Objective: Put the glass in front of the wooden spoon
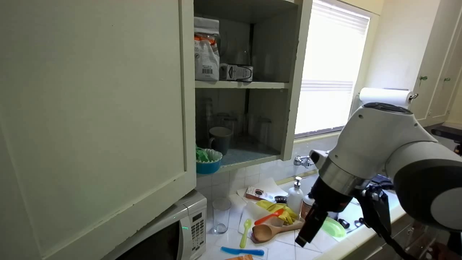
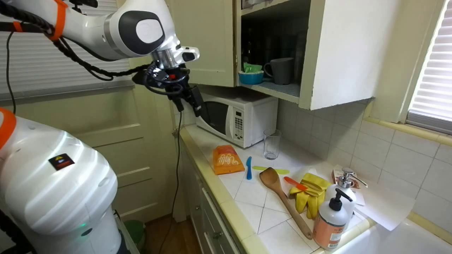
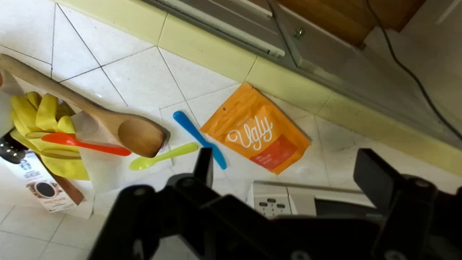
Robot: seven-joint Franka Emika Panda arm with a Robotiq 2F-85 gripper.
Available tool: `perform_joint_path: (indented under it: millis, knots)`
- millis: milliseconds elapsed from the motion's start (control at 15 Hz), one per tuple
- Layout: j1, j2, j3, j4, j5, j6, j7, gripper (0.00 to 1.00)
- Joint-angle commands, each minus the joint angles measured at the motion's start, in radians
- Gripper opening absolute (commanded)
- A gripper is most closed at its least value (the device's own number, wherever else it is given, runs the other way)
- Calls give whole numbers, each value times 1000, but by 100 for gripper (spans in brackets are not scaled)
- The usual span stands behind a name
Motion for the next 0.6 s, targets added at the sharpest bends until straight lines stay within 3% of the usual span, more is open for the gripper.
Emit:
perform_joint_path:
  millis: [0,333,533]
  knots:
    - [-91,66,-77,47,1,114,30,100]
    - [-188,222,-189,131,48,346,53,100]
    - [-162,389,-227,181,142,490,85,100]
